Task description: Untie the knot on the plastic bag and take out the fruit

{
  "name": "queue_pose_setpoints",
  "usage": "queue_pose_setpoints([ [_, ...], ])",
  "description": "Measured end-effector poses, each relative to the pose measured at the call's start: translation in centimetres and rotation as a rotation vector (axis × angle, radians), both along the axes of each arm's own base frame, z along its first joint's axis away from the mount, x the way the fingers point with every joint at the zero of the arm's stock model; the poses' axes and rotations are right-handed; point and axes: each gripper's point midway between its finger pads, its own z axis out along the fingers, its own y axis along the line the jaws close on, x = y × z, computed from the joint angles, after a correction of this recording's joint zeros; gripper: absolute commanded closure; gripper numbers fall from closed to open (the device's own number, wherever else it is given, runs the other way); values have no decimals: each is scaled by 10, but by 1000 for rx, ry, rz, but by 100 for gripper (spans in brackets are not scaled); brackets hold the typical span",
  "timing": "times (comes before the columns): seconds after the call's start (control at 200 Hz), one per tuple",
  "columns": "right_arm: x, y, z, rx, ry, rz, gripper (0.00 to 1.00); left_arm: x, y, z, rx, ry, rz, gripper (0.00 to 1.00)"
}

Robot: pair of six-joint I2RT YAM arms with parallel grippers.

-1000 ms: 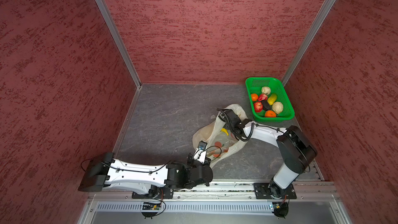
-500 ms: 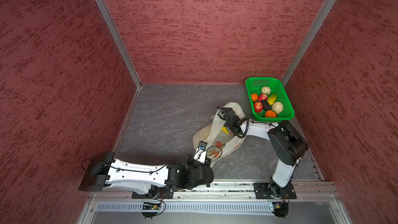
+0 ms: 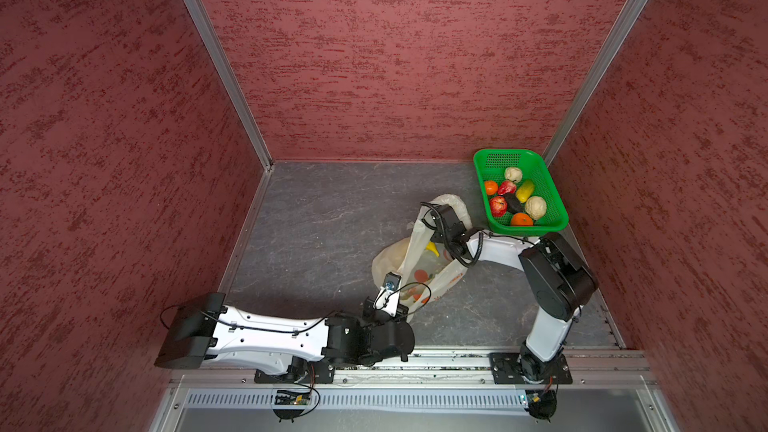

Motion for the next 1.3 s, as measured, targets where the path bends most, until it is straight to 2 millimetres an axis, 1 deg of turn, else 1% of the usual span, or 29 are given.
queue_pose_setpoints([
  [0.17, -8, 8, 16, 65, -11, 50, 44, 0, -1, -2, 7, -3, 1, 100],
  [0.266, -15, 13, 21, 101, -5, 81, 45, 1, 0, -1, 7, -9, 6, 100],
  [0.506, -36, 30, 23, 182, 39, 160, 45, 4, 1, 0, 6, -20, 22, 100],
  [0.586, -43, 36, 20, 200, 62, 185, 41, 5, 2, 0, 6, -21, 27, 100],
  [0.696, -51, 43, 16, 214, 97, 218, 30, 6, 2, 0, 5, -21, 29, 100],
  [0.776, -55, 44, 12, 209, 121, 232, 25, 6, 2, 0, 5, -21, 29, 100],
  [0.922, -55, 45, 9, 193, 147, 233, 22, 6, 2, 0, 6, -21, 28, 100],
  [1.067, -47, 51, 20, 202, 128, 238, 20, 6, 2, 0, 5, -21, 29, 100],
  [1.152, -44, 55, 22, 202, 127, 241, 20, 6, 2, 0, 5, -21, 29, 100],
  [1.222, -42, 58, 20, 201, 136, 243, 20, 6, 2, 0, 5, -21, 29, 100],
  [1.302, -42, 60, 12, 202, 157, 248, 20, 6, 2, 0, 5, -21, 29, 100],
])
